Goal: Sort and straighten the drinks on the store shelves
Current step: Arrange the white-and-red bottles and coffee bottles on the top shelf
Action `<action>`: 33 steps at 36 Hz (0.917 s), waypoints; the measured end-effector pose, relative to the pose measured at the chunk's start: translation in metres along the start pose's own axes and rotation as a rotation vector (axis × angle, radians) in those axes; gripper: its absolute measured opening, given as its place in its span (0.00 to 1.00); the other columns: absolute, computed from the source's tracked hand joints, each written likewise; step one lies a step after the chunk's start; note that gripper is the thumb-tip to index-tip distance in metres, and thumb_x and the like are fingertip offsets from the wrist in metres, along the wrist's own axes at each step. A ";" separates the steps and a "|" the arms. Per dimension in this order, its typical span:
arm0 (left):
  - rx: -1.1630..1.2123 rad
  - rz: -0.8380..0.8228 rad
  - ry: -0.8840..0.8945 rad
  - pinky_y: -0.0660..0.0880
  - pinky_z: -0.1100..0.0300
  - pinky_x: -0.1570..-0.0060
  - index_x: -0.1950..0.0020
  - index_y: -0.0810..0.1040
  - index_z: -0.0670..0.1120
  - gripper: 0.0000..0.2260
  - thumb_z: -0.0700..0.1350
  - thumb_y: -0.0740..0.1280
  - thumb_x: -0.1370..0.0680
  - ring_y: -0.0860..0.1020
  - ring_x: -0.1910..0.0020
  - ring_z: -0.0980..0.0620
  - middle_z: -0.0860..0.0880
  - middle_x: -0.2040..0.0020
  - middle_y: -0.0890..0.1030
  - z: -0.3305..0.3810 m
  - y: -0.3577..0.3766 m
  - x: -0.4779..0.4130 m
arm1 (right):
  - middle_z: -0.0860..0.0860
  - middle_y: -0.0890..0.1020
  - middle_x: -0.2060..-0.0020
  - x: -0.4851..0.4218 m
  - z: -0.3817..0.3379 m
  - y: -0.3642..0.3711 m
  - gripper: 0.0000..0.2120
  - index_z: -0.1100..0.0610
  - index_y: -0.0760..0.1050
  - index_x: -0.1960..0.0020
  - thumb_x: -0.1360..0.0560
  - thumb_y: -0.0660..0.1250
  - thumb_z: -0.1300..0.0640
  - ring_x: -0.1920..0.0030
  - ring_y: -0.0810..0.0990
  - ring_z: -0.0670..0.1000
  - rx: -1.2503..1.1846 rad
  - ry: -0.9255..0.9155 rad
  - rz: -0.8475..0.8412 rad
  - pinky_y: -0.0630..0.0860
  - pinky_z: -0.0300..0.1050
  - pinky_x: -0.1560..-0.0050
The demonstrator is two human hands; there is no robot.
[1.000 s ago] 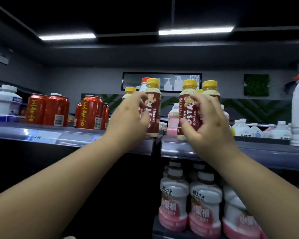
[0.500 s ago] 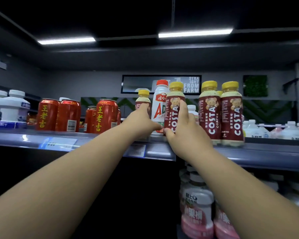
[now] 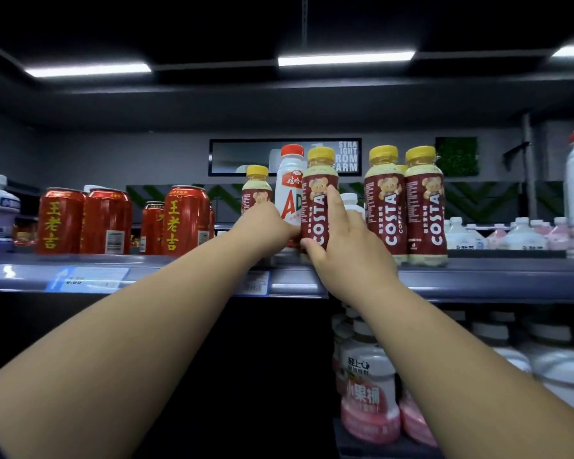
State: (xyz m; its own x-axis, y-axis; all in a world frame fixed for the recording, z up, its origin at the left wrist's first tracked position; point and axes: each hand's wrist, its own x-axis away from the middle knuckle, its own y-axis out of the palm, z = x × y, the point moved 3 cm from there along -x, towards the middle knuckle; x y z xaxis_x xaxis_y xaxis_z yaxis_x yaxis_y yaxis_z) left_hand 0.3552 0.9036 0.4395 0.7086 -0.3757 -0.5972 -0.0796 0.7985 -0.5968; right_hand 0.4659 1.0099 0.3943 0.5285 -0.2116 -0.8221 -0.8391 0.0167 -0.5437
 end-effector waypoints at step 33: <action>0.356 0.141 0.336 0.83 0.53 0.51 0.43 0.73 0.51 0.21 0.53 0.77 0.31 0.83 0.53 0.54 0.53 0.50 0.82 0.112 -0.011 0.092 | 0.43 0.79 0.36 0.037 0.058 -0.075 0.28 0.40 0.65 0.27 0.25 0.71 0.46 0.36 0.79 0.47 -0.769 -0.134 0.164 0.78 0.56 0.36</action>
State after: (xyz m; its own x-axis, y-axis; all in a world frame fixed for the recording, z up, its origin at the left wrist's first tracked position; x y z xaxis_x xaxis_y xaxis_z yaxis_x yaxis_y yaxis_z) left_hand 0.5003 0.9126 0.4511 0.4389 -0.3364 -0.8332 0.1270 0.9412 -0.3131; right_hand 0.5563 1.0569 0.3948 0.3610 -0.1444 -0.9213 -0.7352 -0.6518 -0.1859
